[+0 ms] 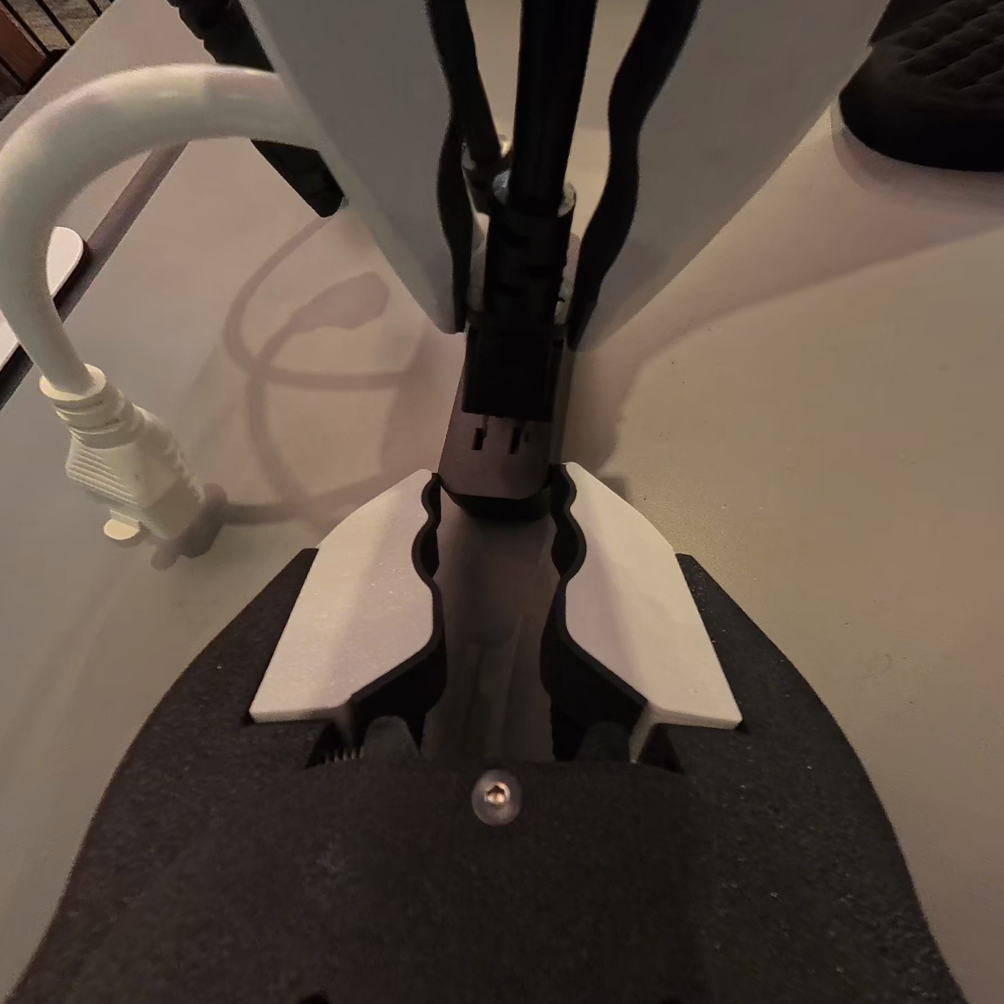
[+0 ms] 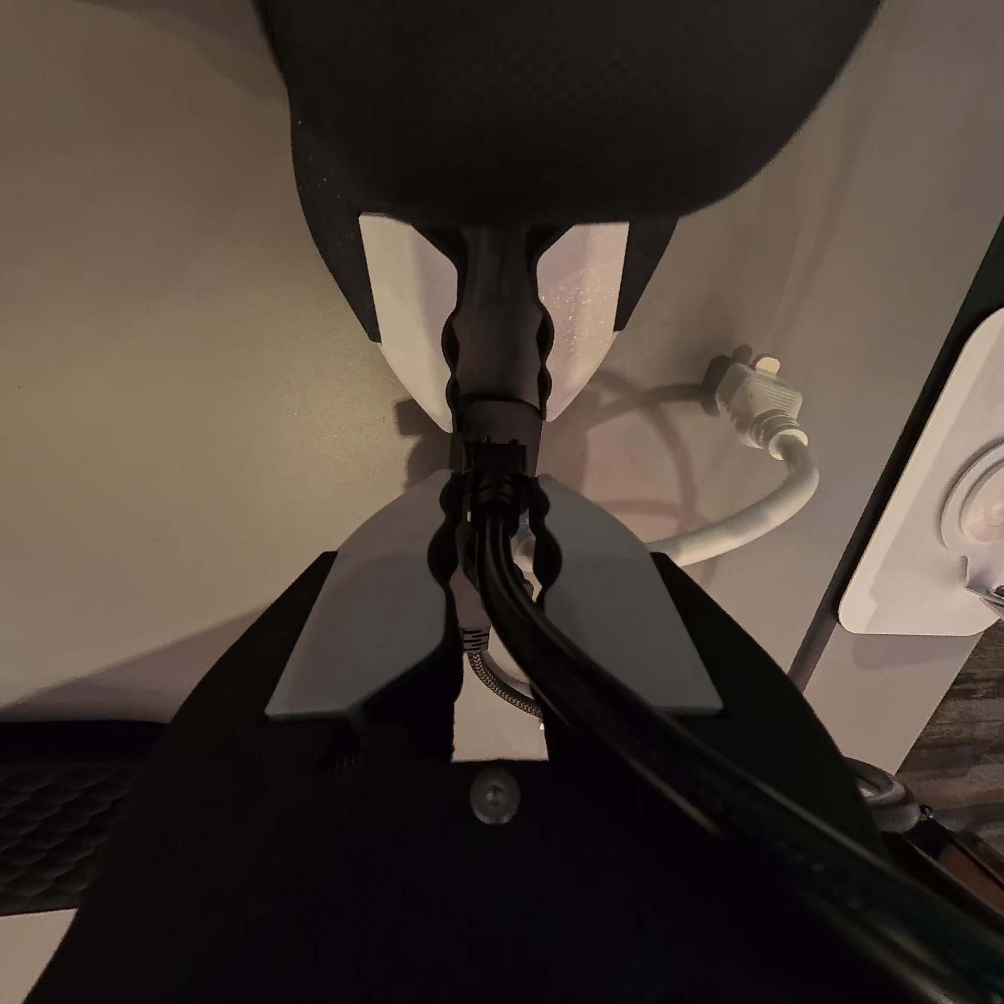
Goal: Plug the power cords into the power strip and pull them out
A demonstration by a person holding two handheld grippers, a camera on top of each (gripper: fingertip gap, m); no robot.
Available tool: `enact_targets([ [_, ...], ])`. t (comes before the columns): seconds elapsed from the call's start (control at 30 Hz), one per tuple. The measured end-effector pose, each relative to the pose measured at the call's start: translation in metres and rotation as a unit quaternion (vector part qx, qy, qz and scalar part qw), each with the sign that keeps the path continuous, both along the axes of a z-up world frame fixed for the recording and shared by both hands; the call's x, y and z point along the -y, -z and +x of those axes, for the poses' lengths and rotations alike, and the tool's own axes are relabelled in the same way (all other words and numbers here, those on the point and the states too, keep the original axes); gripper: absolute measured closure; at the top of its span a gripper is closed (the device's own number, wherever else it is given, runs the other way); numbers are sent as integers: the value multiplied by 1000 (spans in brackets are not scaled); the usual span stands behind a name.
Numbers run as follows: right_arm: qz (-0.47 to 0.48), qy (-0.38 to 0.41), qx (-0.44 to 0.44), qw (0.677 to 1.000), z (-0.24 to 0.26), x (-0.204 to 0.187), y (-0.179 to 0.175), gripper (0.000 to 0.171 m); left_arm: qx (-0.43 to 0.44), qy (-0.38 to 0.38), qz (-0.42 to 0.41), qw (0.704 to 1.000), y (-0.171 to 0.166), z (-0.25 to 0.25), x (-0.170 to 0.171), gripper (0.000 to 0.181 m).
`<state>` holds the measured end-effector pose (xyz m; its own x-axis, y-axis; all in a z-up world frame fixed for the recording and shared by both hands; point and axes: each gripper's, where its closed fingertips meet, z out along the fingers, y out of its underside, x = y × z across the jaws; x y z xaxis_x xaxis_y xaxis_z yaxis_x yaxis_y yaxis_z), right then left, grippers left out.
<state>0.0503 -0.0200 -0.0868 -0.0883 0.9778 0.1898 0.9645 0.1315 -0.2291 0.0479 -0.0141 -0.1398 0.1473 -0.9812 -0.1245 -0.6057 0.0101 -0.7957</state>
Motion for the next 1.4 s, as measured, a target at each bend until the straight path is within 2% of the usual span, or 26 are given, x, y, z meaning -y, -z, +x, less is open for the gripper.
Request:
enact_targets([
  [0.3, 22, 0, 9, 1000, 1, -2, 1, 147, -4, 3, 13, 1000, 1, 0, 1, 142],
  [0.73, 103, -46, 31, 993, 2, -1, 0, 147, -10, 8, 32, 999, 1, 1, 1, 142],
  [1.0, 75, -77, 15, 994, -9, 7, -23, 147, -11, 15, 34, 999, 2, 1, 1, 142],
  [1.07, 52, -100, 14, 993, -10, 10, -22, 147, -10, 15, 33, 999, 2, 1, 2, 142],
  [1.27, 27, -93, 58, 994, -6, 4, -3, 147, -10, 17, 34, 999, 1, 1, 2, 142],
  [1.4, -6, -68, 32, 997, -8, 3, -4, 147, -8, 18, 28, 999, 1, 1, 2, 142],
])
